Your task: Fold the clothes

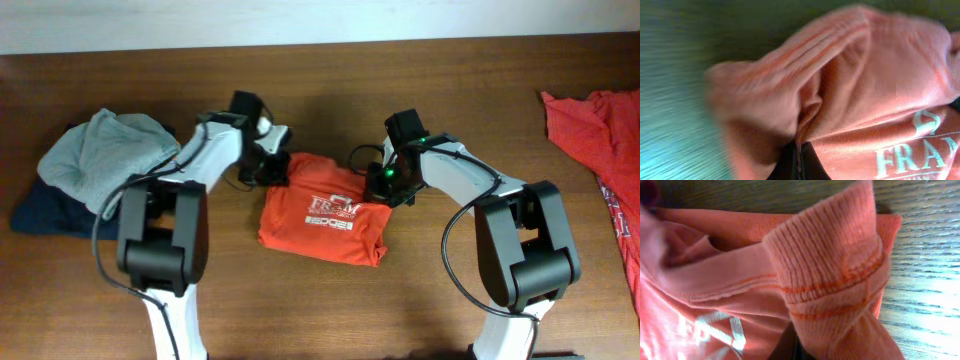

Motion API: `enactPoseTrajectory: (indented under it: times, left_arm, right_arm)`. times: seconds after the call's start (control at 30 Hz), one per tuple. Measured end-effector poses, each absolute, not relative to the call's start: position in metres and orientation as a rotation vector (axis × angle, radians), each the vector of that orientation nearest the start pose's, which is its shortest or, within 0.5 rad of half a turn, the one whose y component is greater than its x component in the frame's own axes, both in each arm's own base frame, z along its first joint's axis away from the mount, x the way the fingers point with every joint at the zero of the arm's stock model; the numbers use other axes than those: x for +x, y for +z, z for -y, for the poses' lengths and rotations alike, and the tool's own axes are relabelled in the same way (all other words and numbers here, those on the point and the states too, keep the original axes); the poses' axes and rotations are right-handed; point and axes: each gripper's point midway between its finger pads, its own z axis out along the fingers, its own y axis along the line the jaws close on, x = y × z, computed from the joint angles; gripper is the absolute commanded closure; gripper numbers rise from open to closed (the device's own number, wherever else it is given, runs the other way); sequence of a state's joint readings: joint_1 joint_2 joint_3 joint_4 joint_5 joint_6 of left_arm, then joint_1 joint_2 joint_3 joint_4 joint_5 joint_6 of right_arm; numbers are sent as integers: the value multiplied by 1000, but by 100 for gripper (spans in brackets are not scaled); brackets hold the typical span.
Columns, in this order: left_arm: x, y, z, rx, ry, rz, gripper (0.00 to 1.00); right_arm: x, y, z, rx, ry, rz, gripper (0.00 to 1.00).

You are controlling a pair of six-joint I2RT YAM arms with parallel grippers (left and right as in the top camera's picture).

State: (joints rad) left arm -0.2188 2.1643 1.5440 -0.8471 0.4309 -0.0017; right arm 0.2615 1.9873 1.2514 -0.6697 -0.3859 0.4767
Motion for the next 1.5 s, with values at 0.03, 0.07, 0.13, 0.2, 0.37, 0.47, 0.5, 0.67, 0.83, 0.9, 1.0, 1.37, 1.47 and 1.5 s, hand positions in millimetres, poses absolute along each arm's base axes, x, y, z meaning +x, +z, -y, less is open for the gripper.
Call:
enactPoseTrajectory:
  times: [0.03,0.07,0.13,0.2,0.37,0.47,0.5,0.67,0.83,0.9,1.0,1.37,1.47,1.5]
  left_arm:
    - [405,14,151,319,-668,-2984,99]
    - [408,17,142,286,-671,-2974,99]
    - [411,21,135,256,-683,-2963,99]
    - [414,26,127,224,-691,-2952,100]
    - [416,34,118,197,-686,-2939,81]
    - [421,38,104,165,-614,-2929,75]
    - [423,40,98,154,-596,-2924,75]
    - [420,45,84,116,-548,-2940,75]
    - [398,60,83,106,-546,-2998,75]
    - [391,74,82,106,-544,-2995,75]
    - [377,108,78,96,-512,-2972,71]
    - [296,106,82,-289,-541,-3040,70]
    - [272,61,101,-378,-668,-3087,64]
    - [268,51,105,-403,-695,-3084,62]
  right_arm:
    - [357,5,-163,282,651,-3048,96]
    - [357,5,-163,287,655,-3049,96]
    - [357,5,-166,289,673,-3049,96]
    - [356,6,-169,285,686,-3051,96]
    - [355,5,-170,291,686,-3054,93]
    - [354,5,-167,302,676,-3063,85]
    - [354,5,-167,302,677,-3063,81]
    - [355,8,-170,278,713,-3055,67]
    - [359,16,-175,107,851,-3005,58]
    - [363,23,-171,71,881,-2969,51]
    - [374,54,-157,27,892,-2866,34]
    - [381,132,-125,14,863,-2667,22]
    - [380,131,-125,16,862,-2675,22]
    - [380,131,-125,16,861,-2675,23]
